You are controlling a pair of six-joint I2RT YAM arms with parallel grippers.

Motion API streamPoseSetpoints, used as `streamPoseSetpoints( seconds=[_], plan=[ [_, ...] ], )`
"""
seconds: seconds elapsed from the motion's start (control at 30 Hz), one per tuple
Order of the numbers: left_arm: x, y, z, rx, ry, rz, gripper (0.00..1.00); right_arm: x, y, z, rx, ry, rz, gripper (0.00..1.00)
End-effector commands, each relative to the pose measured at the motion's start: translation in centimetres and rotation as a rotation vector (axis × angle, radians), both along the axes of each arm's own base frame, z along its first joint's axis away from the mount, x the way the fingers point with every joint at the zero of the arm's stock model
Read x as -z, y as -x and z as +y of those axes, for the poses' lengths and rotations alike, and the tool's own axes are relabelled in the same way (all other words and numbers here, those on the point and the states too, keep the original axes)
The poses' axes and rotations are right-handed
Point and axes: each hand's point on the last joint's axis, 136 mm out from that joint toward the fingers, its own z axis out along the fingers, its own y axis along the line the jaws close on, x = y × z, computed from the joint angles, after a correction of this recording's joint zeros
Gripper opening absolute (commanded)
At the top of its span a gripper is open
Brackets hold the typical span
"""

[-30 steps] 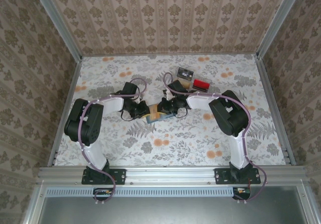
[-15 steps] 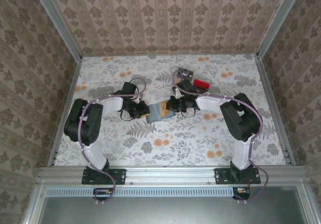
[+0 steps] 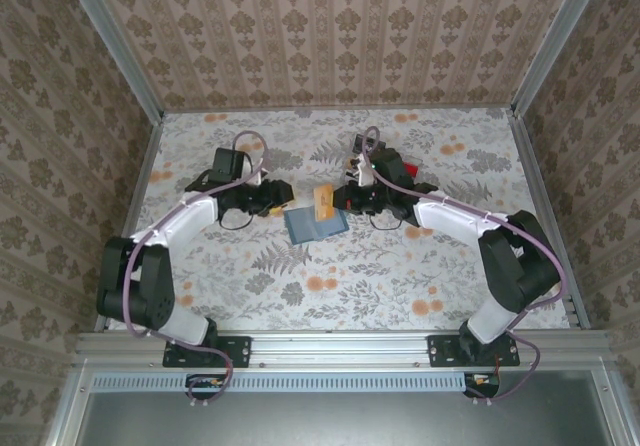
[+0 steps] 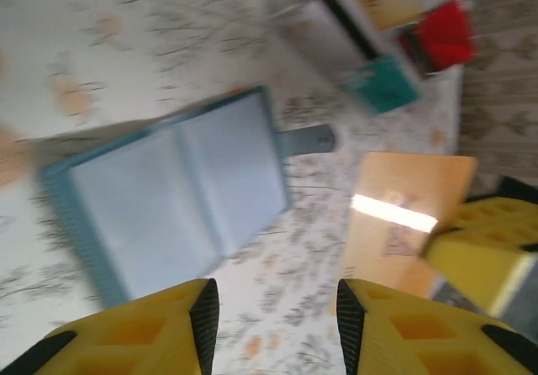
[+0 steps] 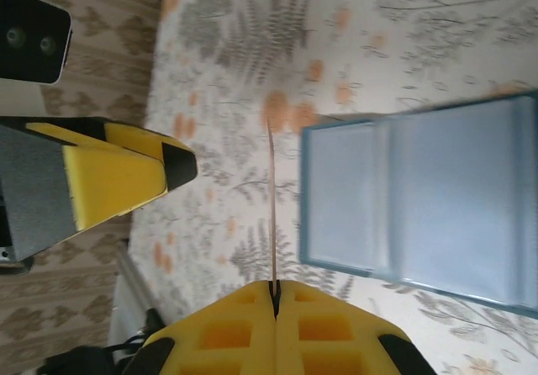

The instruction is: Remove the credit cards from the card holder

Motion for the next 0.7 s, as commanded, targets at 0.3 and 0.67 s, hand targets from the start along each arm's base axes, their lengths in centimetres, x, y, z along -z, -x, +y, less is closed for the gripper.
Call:
streamPoseSetpoints(
  seconds=[0.3,0.67],
  plan=[
    [-6.4,1.6,-3.8,0.152,0.238,-0.101,0.41,-9.0,0.4,2.9,-0.126,-0.384,-0.020,0.00],
    [-9.7,1.6,-3.5,0.178,0.359,-0.160,0.09,-9.2,0.1,3.1,-0.136,-0.407,0.005,0.02]
  ],
)
